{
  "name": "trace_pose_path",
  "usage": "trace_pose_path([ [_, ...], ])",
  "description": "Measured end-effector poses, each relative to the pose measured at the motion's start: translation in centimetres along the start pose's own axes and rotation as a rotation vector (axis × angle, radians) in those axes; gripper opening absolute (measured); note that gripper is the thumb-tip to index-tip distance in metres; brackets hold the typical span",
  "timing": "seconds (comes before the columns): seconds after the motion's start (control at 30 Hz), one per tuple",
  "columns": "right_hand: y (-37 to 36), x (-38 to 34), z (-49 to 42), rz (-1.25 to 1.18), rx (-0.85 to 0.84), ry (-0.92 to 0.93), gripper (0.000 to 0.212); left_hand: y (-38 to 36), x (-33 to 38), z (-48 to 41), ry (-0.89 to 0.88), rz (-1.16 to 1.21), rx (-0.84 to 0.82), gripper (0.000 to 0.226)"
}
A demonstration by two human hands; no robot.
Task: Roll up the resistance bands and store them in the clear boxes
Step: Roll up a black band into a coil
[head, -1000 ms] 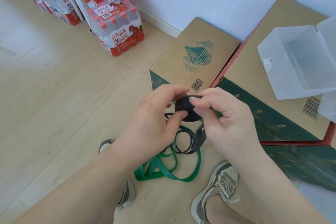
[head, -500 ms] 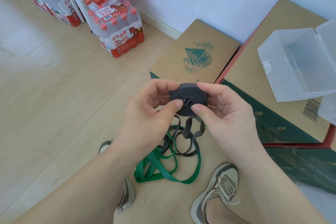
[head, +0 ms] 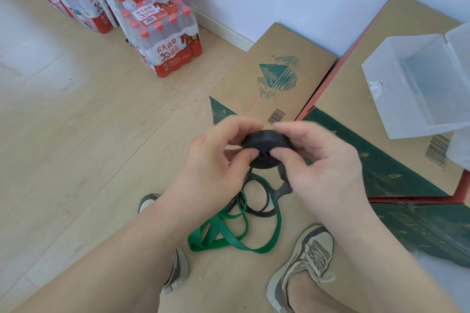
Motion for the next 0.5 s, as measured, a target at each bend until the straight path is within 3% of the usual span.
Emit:
trace_pose_path([
  [0.1,0.3,0.2,-0.2,-0.162,0.112,-0.123,0.036,0.2,-0.1,-0.3,0.102,0.179,0.031,0.038],
  [0.27,-0.4,-0.3,-0.3,-0.189,0.067,-0.035,0.048,0.4,-0.2,-0.6,0.16,0.382,0.022,0.027],
  [0.33,-0.4,-0.2,-0.3,-0.065,0.037,0.053,0.047,0.2,-0.3,-0.5,0.167,0.304,0.002,0.024],
  [0.5,-0.7,0.4,0.2,0.202,-0.128,0.217,0.042,0.3,0.0,-0.1,-0.1,-0.155,0.108,0.029],
])
Point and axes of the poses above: each hand's wrist, its own z-axis away from the middle knuckle, its own y-axis out of the back of the hand, x = y × z, the point moved 3 cm from there along -z, towards the middle knuckle, and after that the axes turned 15 degrees about y, right-handed, at the moved point
